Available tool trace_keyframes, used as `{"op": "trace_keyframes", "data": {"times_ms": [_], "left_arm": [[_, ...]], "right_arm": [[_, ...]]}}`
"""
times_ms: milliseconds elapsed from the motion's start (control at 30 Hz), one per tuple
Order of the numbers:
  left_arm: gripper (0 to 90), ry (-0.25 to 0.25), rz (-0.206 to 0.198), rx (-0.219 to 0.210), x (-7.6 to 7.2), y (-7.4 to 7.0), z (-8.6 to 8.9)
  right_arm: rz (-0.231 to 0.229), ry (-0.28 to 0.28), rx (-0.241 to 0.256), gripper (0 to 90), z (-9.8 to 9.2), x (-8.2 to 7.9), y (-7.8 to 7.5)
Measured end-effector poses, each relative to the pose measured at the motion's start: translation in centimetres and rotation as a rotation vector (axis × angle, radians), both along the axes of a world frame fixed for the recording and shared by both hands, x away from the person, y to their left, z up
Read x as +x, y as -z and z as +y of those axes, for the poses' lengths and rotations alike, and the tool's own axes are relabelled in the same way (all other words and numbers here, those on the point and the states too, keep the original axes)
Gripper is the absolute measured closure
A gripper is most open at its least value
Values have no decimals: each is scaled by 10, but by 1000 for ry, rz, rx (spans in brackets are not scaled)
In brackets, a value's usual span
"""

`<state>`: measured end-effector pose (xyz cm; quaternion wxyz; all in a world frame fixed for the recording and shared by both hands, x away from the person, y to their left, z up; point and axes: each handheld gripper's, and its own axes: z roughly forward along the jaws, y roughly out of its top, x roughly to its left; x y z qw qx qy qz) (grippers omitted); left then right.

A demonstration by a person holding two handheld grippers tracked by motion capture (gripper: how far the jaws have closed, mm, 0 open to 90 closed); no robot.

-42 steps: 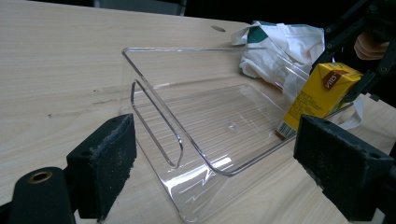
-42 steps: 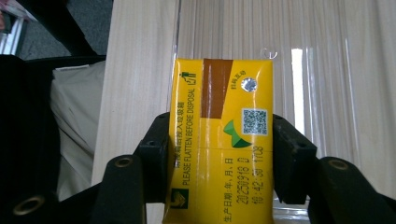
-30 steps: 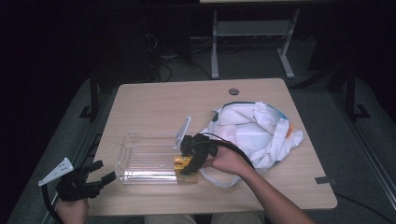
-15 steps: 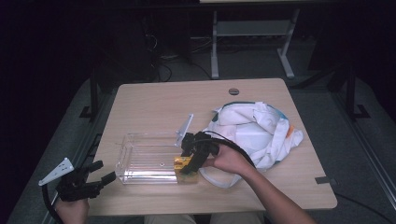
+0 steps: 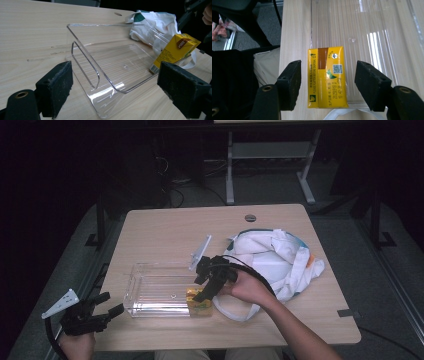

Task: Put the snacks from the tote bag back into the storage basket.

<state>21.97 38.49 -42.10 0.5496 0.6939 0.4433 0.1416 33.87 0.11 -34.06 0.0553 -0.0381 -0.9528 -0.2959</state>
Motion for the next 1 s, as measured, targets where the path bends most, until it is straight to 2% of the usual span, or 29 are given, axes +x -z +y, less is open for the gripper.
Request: {"op": "trace_keyframes", "data": {"times_ms": [200, 267, 467, 1000], "left_arm": [[128, 0, 4, 5, 0, 0, -1], [128, 3, -3, 3, 0, 0, -1], [127, 2, -6, 1, 0, 0, 1], [127, 4, 1, -5, 0, 0, 0]], "right_arm": [[-10, 11, 5, 376, -5, 4, -7], [0, 19, 7, 376, -6, 5, -8], [-16, 32, 11, 373, -10, 10, -14], [-29, 111, 27, 370, -33, 26, -26]]}}
